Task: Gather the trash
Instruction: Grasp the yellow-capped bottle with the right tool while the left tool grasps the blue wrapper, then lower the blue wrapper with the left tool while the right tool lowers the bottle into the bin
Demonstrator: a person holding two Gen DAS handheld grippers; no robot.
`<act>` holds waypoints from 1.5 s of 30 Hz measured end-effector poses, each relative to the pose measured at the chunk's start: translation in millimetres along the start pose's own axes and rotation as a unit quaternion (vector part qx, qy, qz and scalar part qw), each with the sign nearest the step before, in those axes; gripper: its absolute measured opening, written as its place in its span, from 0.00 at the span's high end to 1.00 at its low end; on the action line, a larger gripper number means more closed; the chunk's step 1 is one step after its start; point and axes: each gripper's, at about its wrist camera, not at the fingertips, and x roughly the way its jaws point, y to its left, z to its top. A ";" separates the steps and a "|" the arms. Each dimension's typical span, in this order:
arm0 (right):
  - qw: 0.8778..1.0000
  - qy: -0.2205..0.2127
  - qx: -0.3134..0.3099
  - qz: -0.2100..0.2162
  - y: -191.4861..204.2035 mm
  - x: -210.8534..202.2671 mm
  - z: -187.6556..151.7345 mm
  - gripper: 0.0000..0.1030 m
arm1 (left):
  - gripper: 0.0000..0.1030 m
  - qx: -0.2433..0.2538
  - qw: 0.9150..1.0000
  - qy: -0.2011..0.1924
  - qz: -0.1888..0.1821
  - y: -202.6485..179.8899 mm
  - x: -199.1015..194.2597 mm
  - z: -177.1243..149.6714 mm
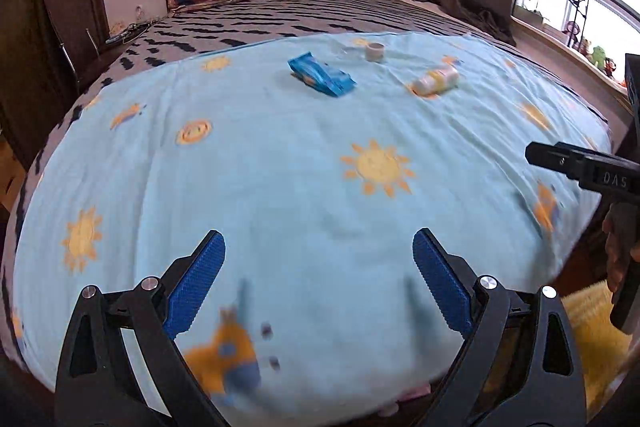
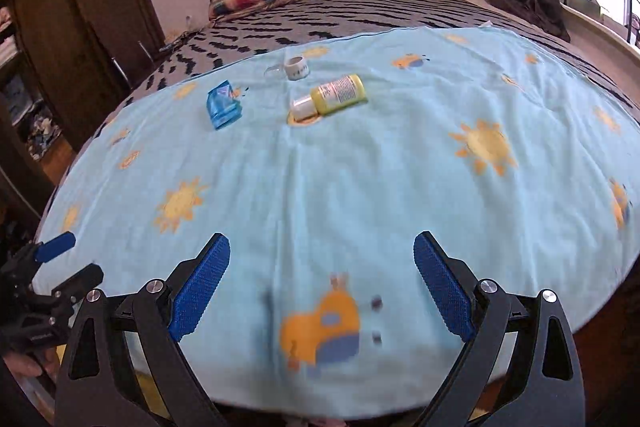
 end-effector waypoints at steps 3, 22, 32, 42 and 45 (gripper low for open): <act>1.000 0.005 0.013 0.003 0.5 23.8 19.0 0.09 | 0.13 -0.007 1.000 0.002 0.014 7.9 24.3 26.3; 0.997 0.049 0.064 -0.013 3.1 151.8 117.2 0.27 | 0.13 -0.003 1.000 -0.006 0.014 15.8 119.6 125.2; 0.998 0.042 0.019 -0.043 -4.8 167.9 131.5 0.69 | 0.13 -0.021 1.000 0.017 0.007 16.6 179.9 161.1; 0.999 0.035 -0.013 -0.034 2.3 164.0 126.5 0.70 | 0.53 0.000 0.998 0.054 -0.019 -2.9 215.2 172.1; 0.999 0.037 -0.008 -0.025 0.5 159.3 124.1 0.70 | 0.60 0.009 0.999 0.049 -0.020 -6.2 207.2 169.8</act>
